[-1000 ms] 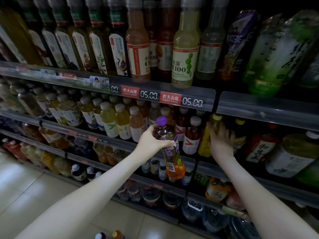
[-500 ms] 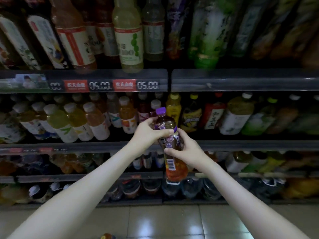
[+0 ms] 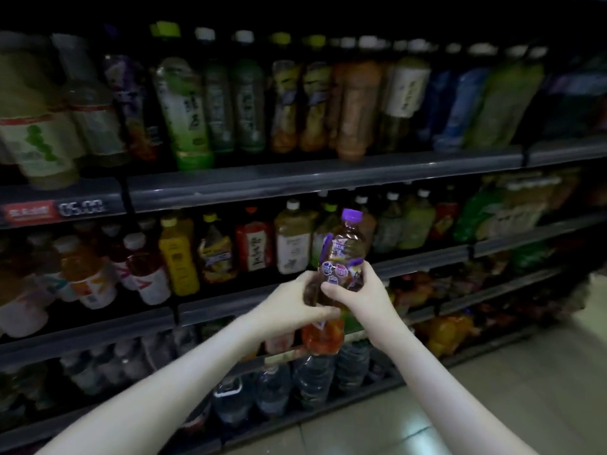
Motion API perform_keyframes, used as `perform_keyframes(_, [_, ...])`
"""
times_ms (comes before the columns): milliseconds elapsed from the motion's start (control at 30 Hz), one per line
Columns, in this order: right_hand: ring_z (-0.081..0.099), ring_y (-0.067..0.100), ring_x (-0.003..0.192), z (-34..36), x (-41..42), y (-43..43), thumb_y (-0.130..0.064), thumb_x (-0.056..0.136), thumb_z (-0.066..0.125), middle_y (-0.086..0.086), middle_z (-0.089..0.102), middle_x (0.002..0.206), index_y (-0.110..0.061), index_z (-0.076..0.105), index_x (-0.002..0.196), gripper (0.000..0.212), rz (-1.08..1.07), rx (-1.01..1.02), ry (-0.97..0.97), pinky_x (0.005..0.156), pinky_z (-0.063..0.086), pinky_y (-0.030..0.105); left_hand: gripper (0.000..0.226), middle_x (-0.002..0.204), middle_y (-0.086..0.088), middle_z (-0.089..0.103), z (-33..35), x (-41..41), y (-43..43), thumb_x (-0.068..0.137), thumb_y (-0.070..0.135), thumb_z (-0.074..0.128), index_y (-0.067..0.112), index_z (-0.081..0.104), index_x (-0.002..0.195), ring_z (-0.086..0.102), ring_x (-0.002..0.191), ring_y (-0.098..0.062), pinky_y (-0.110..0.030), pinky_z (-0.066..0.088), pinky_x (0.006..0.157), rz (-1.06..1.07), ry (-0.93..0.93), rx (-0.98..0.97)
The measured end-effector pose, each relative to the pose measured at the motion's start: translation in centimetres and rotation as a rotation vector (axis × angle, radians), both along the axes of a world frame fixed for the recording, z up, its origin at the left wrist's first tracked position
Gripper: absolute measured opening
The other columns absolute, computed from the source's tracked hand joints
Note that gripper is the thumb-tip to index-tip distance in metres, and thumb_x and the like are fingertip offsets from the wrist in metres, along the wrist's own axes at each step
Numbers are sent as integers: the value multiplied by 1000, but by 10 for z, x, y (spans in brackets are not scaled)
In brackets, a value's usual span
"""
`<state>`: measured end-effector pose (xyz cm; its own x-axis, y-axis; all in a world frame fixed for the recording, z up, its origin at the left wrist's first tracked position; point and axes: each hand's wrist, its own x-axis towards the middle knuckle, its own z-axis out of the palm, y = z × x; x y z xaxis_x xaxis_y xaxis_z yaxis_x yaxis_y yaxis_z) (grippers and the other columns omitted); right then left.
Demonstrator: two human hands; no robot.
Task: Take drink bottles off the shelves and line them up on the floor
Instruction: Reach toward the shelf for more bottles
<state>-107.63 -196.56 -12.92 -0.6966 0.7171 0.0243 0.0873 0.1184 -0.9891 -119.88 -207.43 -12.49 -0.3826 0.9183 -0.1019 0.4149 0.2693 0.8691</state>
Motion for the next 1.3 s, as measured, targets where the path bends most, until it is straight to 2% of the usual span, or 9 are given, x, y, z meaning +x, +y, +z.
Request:
perform_keyframes(167, [66, 9, 98, 38, 47, 62, -25, 69, 80, -7, 69, 106, -29, 53, 118, 55, 85, 45, 48, 84, 54, 31, 56, 105, 18, 70, 39, 41, 61, 63, 52, 71, 38, 61, 117, 63, 98, 3, -31, 52, 91, 64, 131, 95])
perform_keyframes(333, [66, 5, 97, 89, 51, 97, -22, 69, 83, -9, 70, 105, -30, 52, 118, 59, 168, 172, 70, 91, 53, 37, 44, 108, 16, 70, 87, 39, 81, 74, 31, 76, 34, 64, 117, 63, 104, 0, -36, 51, 96, 64, 109, 208])
perform_keyframes(533, [62, -6, 92, 116, 29, 97, -13, 68, 85, -11, 68, 104, -26, 54, 118, 60, 98, 314, 238, 79, 49, 16, 58, 119, 18, 65, 129, 26, 78, 79, 32, 75, 37, 51, 132, 57, 110, 7, -27, 48, 99, 98, 303, 291])
perform_keyframes(667, [61, -5, 96, 124, 3, 92, -12, 63, 86, -13, 64, 108, -27, 49, 121, 70, 62, 315, 373, 81, 48, 16, 58, 133, 13, 54, 142, -4, 59, 86, 43, 66, 36, 43, 139, 52, 117, 2, -26, 45, 101, 300, 597, 301])
perform_keyframes(900, [59, -8, 101, 151, -77, 54, -8, 65, 85, -12, 61, 112, -21, 44, 125, 74, 158, 383, 542, 81, 47, 7, 50, 126, 13, 53, 147, -70, 3, 91, 20, 57, 33, 43, 138, 50, 121, -3, -23, 44, 101, 486, 574, 424])
perform_keyframes(1000, [60, -8, 96, 161, -124, 21, -5, 63, 86, -11, 61, 107, -20, 45, 116, 69, 213, 447, 595, 78, 46, 5, 76, 138, 11, 47, 143, -86, -17, 81, 35, 67, 29, 29, 147, 44, 127, -3, -22, 42, 101, 412, 786, 405])
perform_keyframes(1100, [61, -9, 93, 170, -171, -19, 0, 63, 85, -12, 61, 103, -30, 46, 108, 67, 326, 427, 592, 74, 48, 7, 75, 123, -3, 61, 142, -116, -36, 77, 35, 73, 13, 41, 141, 60, 110, -20, -31, 53, 83, 681, 1046, 422])
perform_keyframes(1200, [56, -4, 110, 176, -211, -39, -8, 74, 79, -15, 57, 118, -27, 42, 127, 68, 509, 418, 589, 88, 50, 17, 57, 105, 1, 68, 150, -142, -59, 79, 32, 74, 13, 51, 128, 65, 95, -20, -21, 49, 74, 850, 934, 501])
perform_keyframes(1300, [41, -1, 128, 173, -244, -38, -41, 78, 70, -13, 43, 139, -30, 31, 141, 76, 477, 407, 521, 105, 39, 24, 50, 98, 13, 64, 163, -164, -77, 80, 40, 73, 24, 52, 122, 62, 94, -8, -9, 41, 70, 979, 799, 544])
